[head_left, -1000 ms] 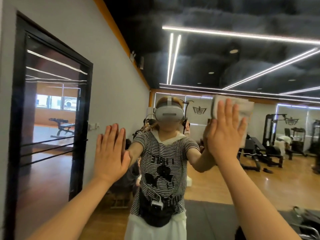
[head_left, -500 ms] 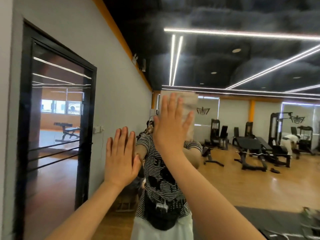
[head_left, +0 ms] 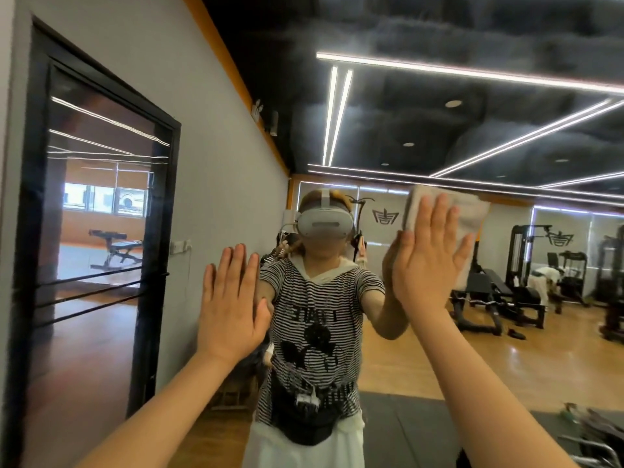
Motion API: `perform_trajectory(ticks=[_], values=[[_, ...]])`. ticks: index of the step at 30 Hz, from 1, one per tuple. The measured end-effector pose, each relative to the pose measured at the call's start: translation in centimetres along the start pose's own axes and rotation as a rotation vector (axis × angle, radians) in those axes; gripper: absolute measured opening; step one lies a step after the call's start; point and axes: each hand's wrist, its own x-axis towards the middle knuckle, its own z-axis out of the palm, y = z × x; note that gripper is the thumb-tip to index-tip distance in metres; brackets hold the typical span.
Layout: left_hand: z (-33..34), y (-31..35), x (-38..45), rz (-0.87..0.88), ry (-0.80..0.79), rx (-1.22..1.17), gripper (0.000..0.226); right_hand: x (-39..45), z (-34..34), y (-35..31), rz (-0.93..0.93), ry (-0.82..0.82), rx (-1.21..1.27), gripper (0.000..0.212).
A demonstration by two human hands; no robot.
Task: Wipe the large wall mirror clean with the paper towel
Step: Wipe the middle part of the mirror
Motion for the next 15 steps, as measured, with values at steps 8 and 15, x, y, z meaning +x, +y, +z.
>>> perform_trajectory(ticks=[8,15], values=[[0.2,0.0,-0.1,0.007,0.007,0.015,0.073,-1.3,2.5,-8.8,0.162,0.006,0.050,0.059],[0.1,-0.4,-0.1,0.005,-0.020,-0.032,0.071,-2.4,3.8,-7.8,-0.267,-0.033,-0.014,0.056]])
